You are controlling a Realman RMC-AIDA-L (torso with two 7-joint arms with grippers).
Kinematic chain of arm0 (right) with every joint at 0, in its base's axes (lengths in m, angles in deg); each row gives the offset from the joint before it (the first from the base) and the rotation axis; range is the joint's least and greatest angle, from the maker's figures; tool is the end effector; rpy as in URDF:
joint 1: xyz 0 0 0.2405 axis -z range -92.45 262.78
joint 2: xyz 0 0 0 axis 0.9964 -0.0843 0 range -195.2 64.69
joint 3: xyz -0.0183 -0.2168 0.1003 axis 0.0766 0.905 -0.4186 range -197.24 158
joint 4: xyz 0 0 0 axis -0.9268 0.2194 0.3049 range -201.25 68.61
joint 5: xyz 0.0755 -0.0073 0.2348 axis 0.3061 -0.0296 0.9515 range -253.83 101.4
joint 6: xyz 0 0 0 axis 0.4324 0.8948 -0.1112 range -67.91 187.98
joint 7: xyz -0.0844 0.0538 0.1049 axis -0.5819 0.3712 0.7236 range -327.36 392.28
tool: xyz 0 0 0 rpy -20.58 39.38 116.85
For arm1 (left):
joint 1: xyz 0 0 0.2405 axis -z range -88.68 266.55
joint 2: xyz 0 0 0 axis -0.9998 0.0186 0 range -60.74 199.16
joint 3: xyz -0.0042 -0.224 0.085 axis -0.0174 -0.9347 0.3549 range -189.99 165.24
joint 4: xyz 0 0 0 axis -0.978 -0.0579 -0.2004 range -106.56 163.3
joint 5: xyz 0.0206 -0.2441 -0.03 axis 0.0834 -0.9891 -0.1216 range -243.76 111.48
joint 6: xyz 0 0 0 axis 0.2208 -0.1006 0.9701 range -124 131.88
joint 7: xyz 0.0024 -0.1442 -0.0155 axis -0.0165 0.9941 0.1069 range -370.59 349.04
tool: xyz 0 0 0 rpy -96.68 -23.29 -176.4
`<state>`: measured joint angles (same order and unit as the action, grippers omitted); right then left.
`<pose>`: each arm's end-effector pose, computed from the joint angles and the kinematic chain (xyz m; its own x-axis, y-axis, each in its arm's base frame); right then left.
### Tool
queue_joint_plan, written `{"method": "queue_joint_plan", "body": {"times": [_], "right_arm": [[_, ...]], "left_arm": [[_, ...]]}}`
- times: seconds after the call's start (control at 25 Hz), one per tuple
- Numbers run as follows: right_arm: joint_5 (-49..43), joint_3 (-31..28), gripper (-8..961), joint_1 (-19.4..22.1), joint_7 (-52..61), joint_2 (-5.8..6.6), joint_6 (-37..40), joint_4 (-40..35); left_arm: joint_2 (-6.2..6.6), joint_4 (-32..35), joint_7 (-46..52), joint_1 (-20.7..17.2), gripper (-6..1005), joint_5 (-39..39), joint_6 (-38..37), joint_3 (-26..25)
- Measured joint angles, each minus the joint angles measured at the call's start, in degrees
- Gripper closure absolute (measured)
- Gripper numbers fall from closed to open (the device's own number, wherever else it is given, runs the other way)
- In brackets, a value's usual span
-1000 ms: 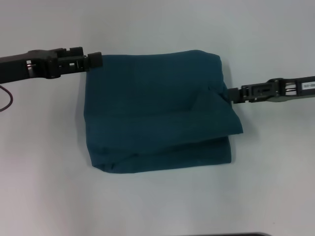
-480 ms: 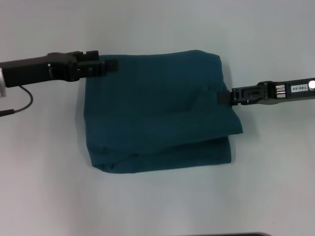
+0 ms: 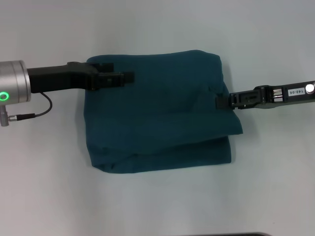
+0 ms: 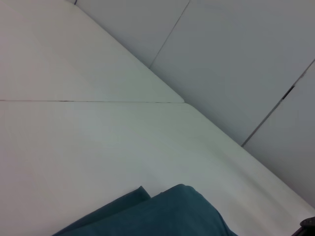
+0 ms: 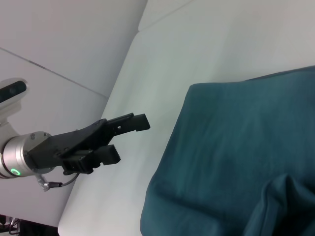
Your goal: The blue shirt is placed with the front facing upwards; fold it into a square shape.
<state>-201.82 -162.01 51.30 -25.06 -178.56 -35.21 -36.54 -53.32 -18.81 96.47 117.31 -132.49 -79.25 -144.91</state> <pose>0.2903 0.3384 0.0145 0.3027 -0.9180 -0.2562 -0.8988 -0.3644 0.2436 -0.2492 0.3653 -0.0017 0.5952 0.6349 0.4925 0.7339 -0.6791 -0.0115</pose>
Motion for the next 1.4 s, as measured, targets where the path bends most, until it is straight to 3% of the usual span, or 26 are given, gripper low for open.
{"method": "queue_joint_plan", "body": {"times": [0.44,0.64,0.96,1.16,1.4], "right_arm": [[0.0,0.8,340,0.0,0.1,0.02,0.6,-0.3],[0.0,2.1,415,0.0,-0.1,0.16,1.3,-0.4],[0.2,3.1,620,0.2,-3.2,0.08,-1.7,-0.4],[0.7,2.2,855,0.7,-4.0,0.28,-4.1,0.1],[1.2,1.5,942,1.8,-5.1,0.75,-8.3,1.6]], "left_arm": [[-0.29,0.3,-0.1,0.1,95,0.3,1.1,0.4],[-0.34,0.3,0.2,0.3,96,0.3,0.8,0.4],[-0.34,0.3,0.3,0.4,96,0.3,1.1,0.4],[-0.39,0.4,0.4,0.6,96,0.3,1.1,0.4],[-0.50,0.4,0.5,0.8,96,0.2,1.1,0.4]]}}
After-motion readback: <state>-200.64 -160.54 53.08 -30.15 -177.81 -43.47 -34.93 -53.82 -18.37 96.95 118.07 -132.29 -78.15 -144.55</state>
